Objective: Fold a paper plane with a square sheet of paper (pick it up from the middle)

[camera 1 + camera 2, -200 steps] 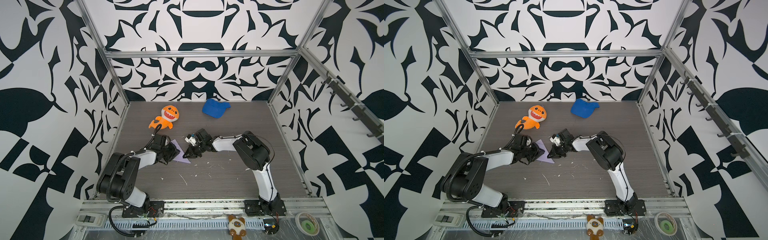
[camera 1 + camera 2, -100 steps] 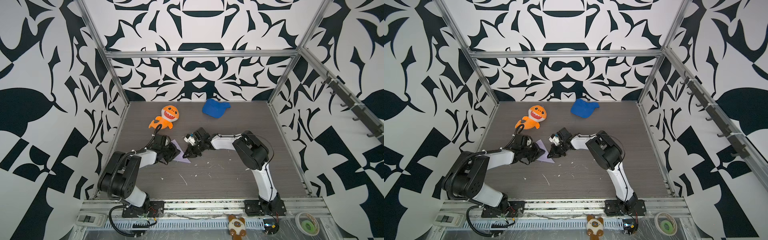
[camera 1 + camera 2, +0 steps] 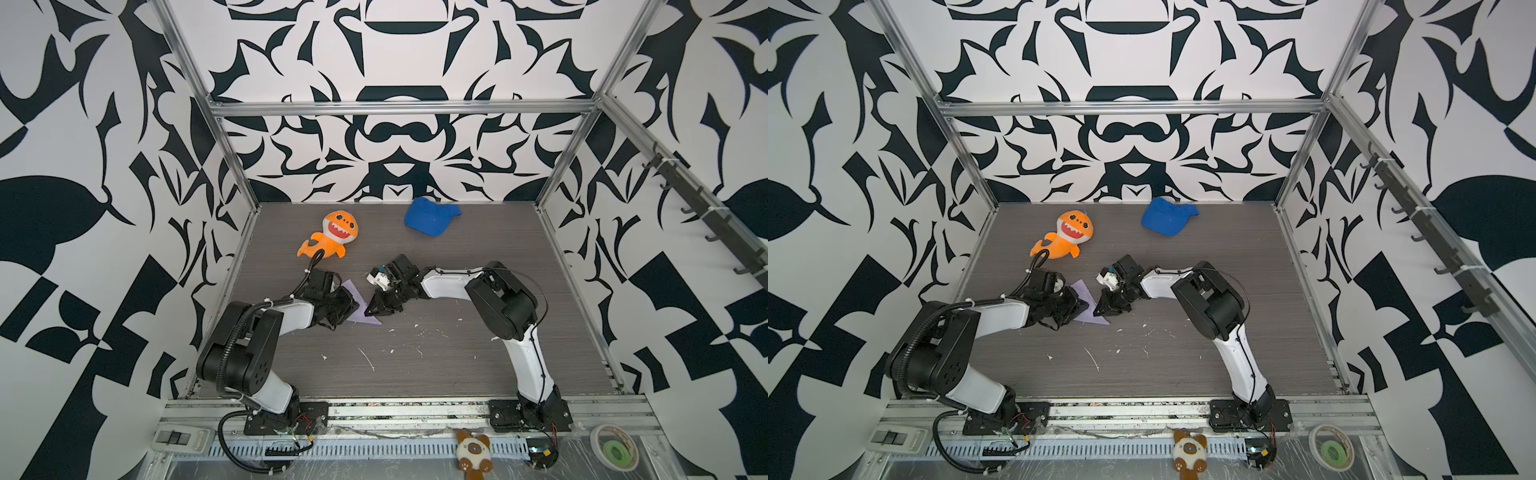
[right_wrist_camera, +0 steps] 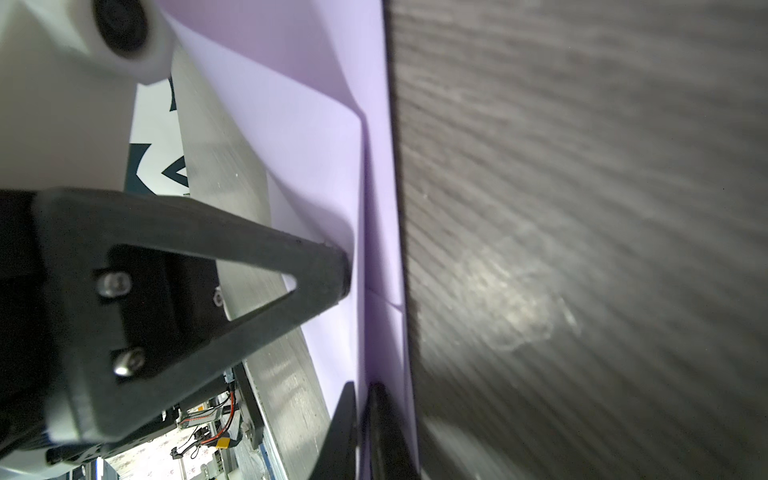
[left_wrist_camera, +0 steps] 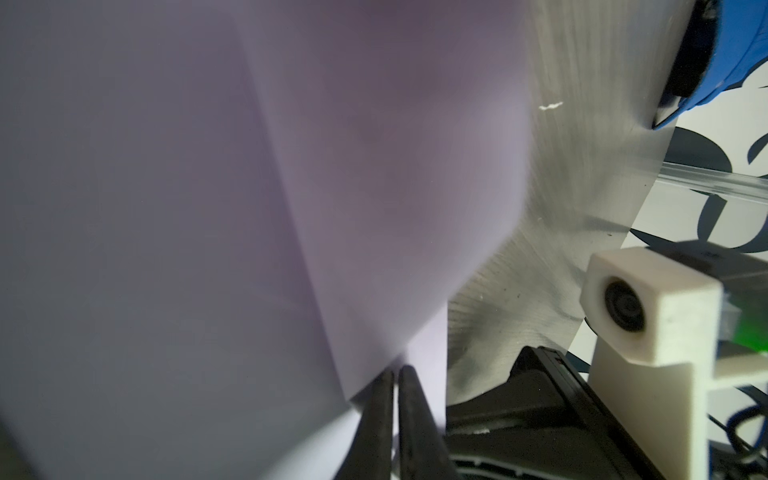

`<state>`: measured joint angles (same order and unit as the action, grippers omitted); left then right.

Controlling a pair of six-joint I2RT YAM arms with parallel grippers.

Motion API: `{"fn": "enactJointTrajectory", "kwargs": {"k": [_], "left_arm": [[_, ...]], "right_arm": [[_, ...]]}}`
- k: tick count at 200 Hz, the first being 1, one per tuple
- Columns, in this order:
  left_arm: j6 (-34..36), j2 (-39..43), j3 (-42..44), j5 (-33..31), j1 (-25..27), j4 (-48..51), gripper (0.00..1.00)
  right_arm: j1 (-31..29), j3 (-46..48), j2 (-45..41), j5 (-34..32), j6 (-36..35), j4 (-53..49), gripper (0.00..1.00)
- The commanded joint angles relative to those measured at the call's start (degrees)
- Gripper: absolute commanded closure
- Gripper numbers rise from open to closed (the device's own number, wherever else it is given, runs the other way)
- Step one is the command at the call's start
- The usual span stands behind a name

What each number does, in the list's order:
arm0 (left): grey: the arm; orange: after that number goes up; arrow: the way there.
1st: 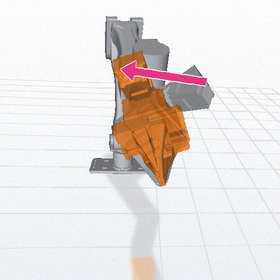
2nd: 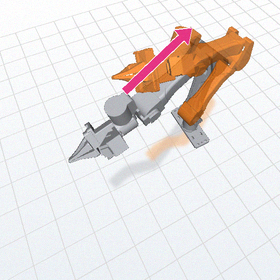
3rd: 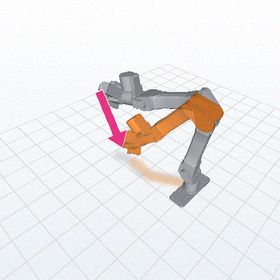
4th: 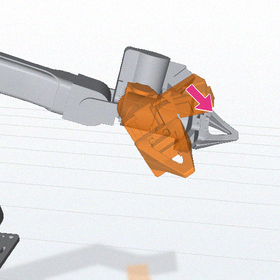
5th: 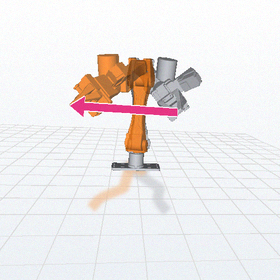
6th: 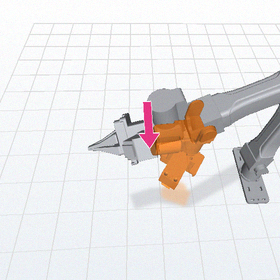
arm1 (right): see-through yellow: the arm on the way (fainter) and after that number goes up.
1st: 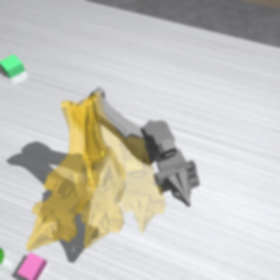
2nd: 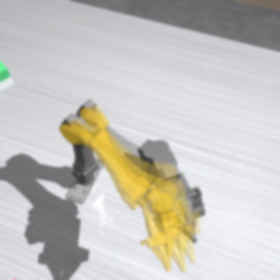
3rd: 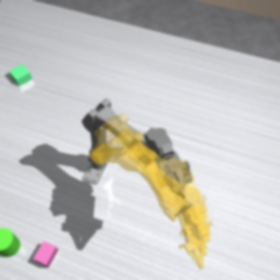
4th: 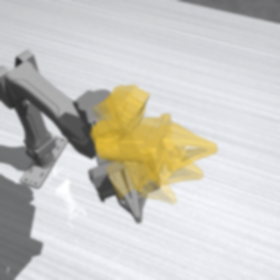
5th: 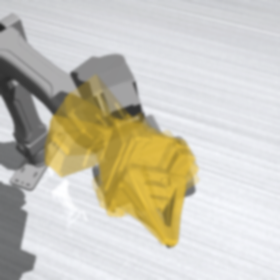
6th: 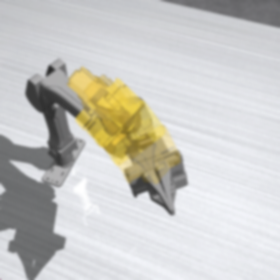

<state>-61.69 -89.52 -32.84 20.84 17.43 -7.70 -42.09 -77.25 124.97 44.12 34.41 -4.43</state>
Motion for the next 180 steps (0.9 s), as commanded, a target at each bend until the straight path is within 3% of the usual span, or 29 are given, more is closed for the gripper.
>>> {"fn": "enactJointTrajectory", "kwargs": {"k": [1, 180], "left_arm": [[-0.01, -1.10, -0.64, 0.14, 0.18, 0.03, 0.89], [2.54, -3.36, -2.48, 2.97, 0.23, -1.32, 0.88]], "right_arm": [[0.41, 1.30, 2.21, -5.18, -1.06, -6.12, 0.90], [0.99, 4.57, 2.43, -6.12, -3.16, -4.37, 0.89]]}}
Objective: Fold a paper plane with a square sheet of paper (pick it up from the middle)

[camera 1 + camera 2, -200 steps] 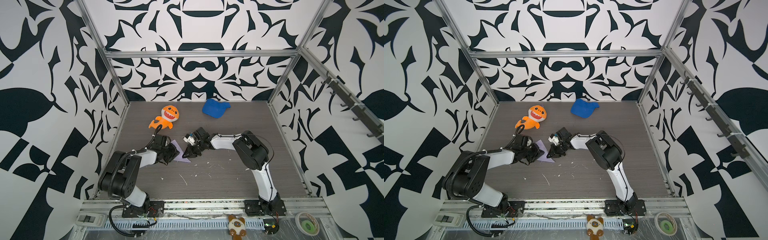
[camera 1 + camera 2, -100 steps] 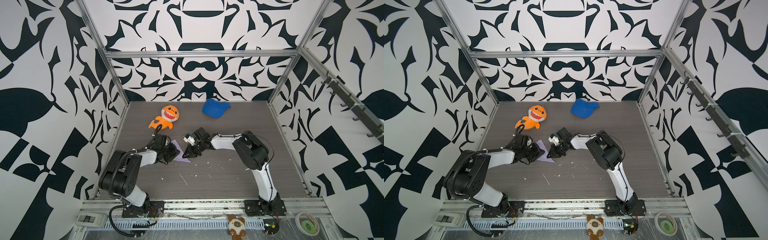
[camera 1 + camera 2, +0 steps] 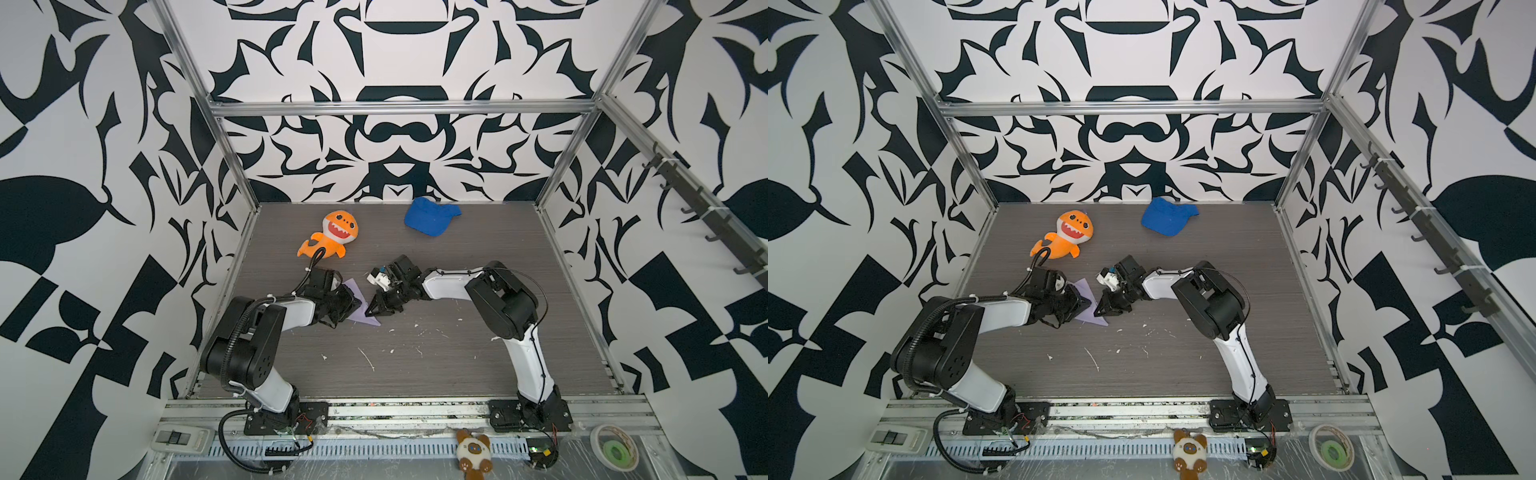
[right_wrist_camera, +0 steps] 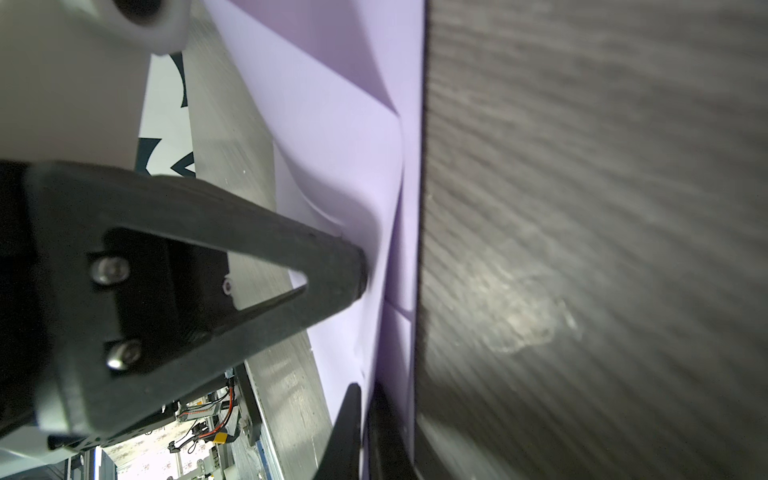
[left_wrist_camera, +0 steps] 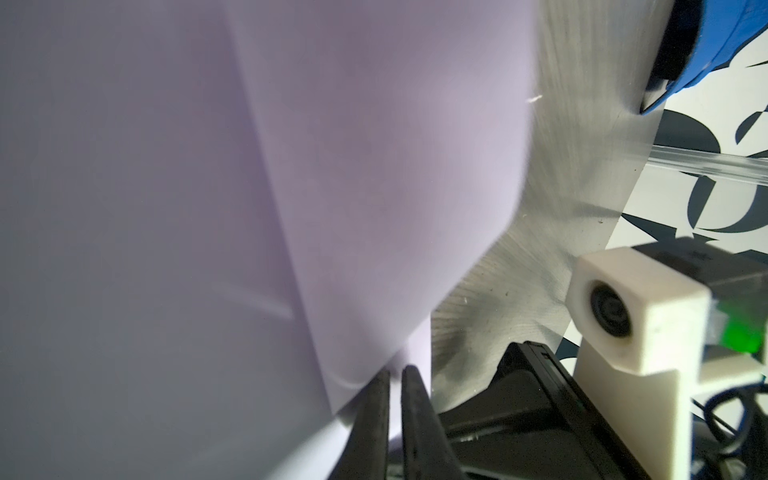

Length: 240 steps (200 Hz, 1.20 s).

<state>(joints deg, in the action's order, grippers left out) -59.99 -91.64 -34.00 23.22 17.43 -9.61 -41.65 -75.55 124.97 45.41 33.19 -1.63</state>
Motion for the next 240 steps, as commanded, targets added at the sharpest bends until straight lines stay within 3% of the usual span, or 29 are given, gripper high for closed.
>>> {"fn": "enactJointTrajectory", "kwargs": {"k": [1, 76, 118, 167, 240], "left_arm": [[0.84, -1.25, -1.33, 0.68, 0.23, 0.57, 0.88], [1.67, 7.61, -0.68, -0.69, -2.19, 5.45, 0.87], [0.93, 8.83, 2.10, 0.07, -2.33, 2.58, 0.87], [-0.38, 6.86, 4.08, 0.96, -1.67, -1.11, 0.87], [-0.92, 1.02, 1.92, 1.72, -0.54, -4.33, 0.88]], "right_arm": [[0.53, 2.86, 2.41, -7.43, -1.96, -7.16, 0.89], [0.56, 6.80, 1.59, -8.14, -3.36, -0.68, 0.93], [0.70, 10.27, 0.45, -8.66, -2.46, 5.15, 0.95], [0.70, 13.71, -0.07, -9.22, -1.13, 10.53, 0.96], [0.79, 13.50, 0.27, -9.24, -0.76, 9.74, 0.96]]}}
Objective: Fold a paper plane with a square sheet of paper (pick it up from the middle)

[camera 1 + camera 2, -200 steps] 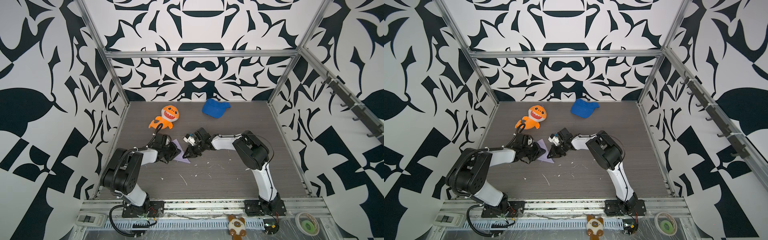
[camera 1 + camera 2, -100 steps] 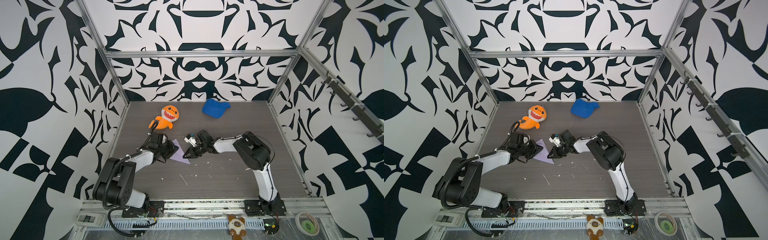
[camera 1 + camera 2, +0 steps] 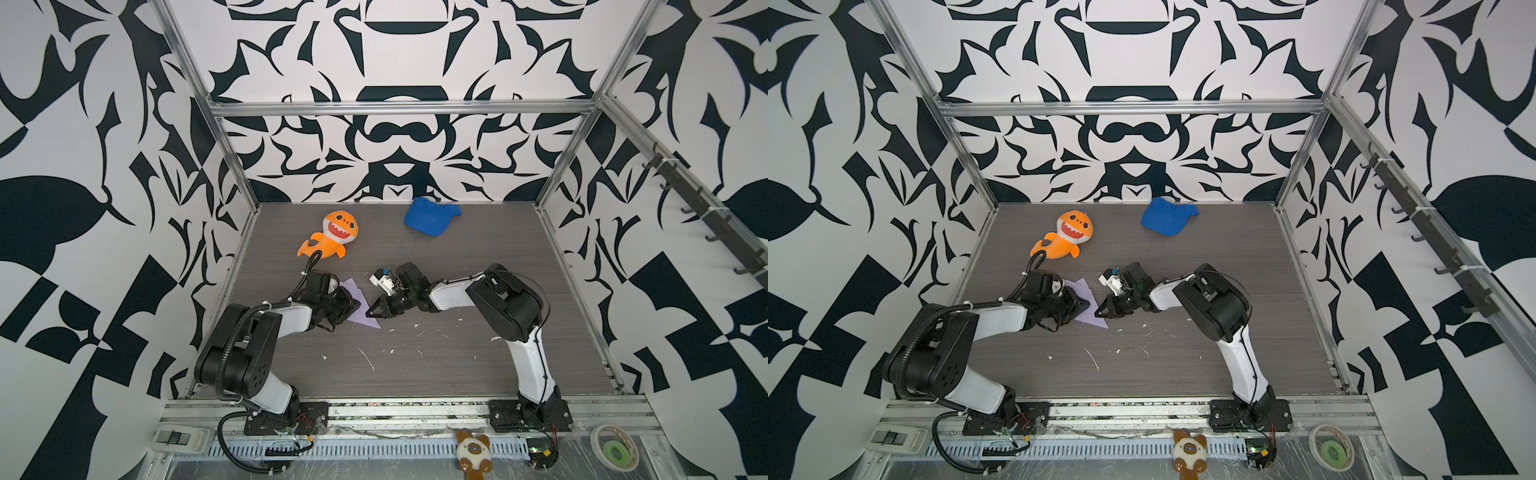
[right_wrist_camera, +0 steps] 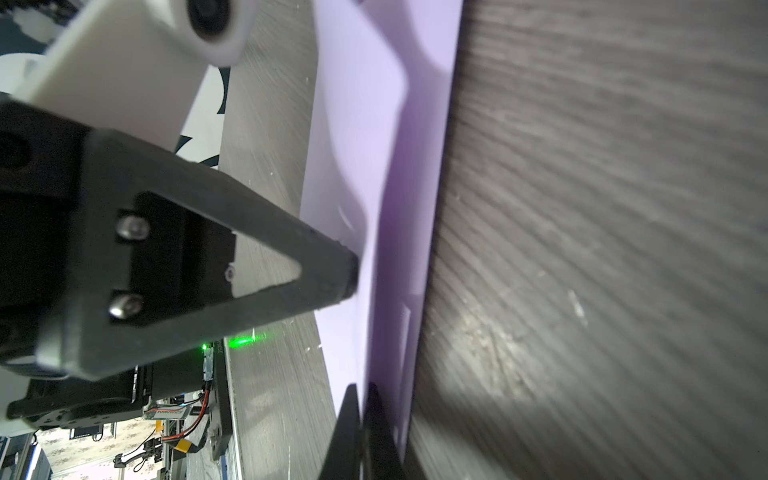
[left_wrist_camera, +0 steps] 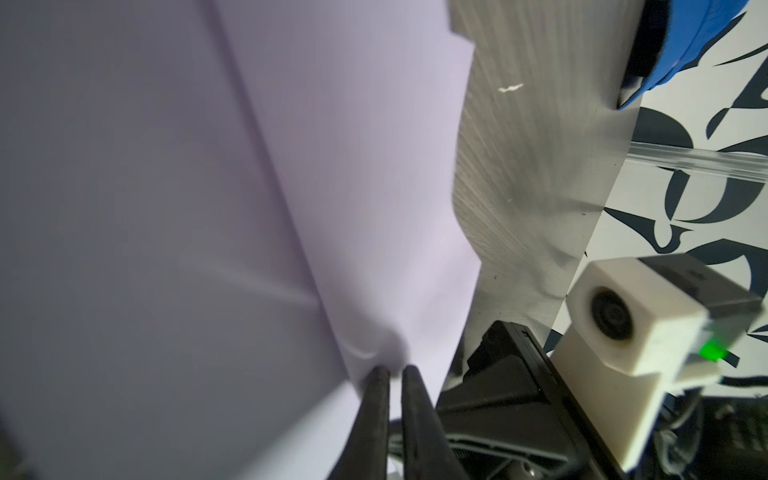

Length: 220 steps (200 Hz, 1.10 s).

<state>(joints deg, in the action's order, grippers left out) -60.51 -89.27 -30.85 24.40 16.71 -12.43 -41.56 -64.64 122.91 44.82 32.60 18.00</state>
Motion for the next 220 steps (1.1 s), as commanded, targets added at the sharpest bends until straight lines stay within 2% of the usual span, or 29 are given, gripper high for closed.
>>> {"fn": "enactJointTrajectory", "kwargs": {"k": [1, 59, 127, 220], "left_arm": [[-0.39, -1.39, -1.23, 0.50, 0.17, -1.57, 0.88], [-0.64, -1.29, -0.63, -0.97, 0.19, -0.66, 0.89], [-0.66, 4.35, 0.34, -0.98, 0.33, -0.63, 0.88], [-0.75, -0.20, 0.00, -1.66, 1.24, -1.30, 0.89]], "right_arm": [[0.74, 2.59, 2.33, -8.67, -0.17, -9.90, 0.96], [0.87, 1.50, 2.86, -8.57, -0.16, -12.58, 0.93], [1.16, -1.71, 4.79, -7.99, -0.03, -18.56, 0.96], [1.48, -2.95, 5.74, -8.18, 0.18, -20.92, 0.95]]}}
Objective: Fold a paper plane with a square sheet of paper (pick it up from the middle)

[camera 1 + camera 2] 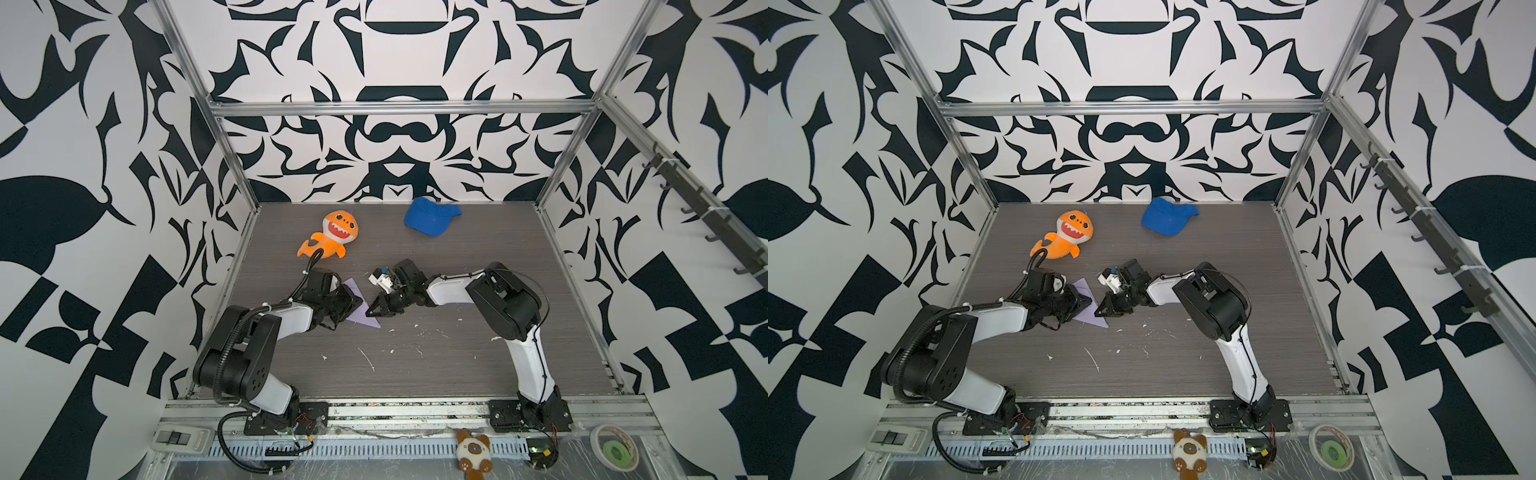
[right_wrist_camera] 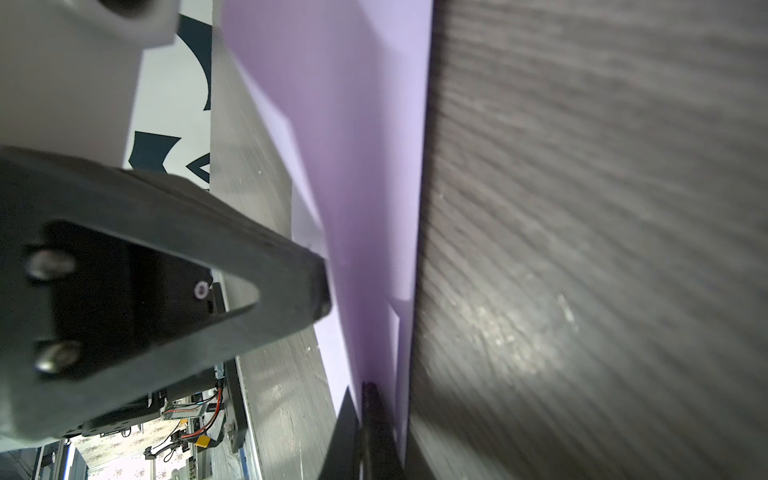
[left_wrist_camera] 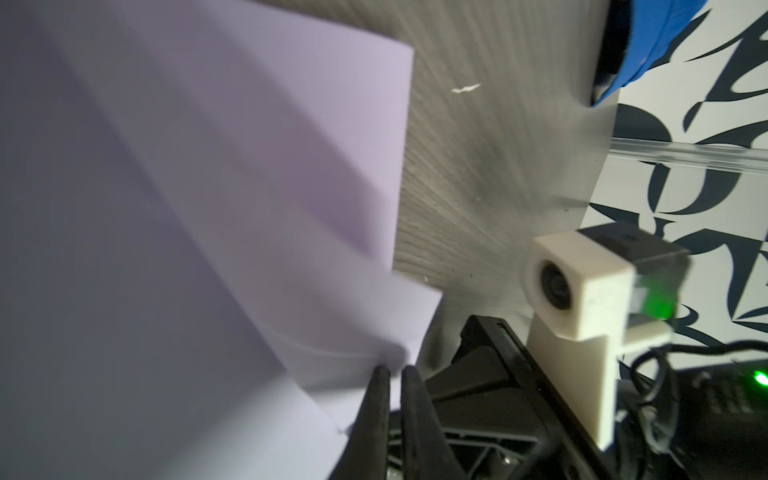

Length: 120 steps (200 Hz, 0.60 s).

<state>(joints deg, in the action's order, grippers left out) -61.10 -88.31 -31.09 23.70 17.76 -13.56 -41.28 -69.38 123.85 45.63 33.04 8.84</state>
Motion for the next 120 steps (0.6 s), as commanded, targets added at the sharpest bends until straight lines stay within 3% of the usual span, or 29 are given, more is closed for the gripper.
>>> {"fn": "enactJointTrajectory", "kwargs": {"k": [1, 120], "left_arm": [[-0.20, -1.25, 0.24, -1.00, 0.18, -0.11, 0.89], [-0.65, -3.72, 0.18, -2.49, 0.26, 0.56, 0.90]], "right_arm": [[1.20, 1.75, 4.81, -8.98, -0.26, -11.75, 0.95], [1.33, -0.07, 5.14, -7.13, -0.43, -15.01, 0.93]]}}
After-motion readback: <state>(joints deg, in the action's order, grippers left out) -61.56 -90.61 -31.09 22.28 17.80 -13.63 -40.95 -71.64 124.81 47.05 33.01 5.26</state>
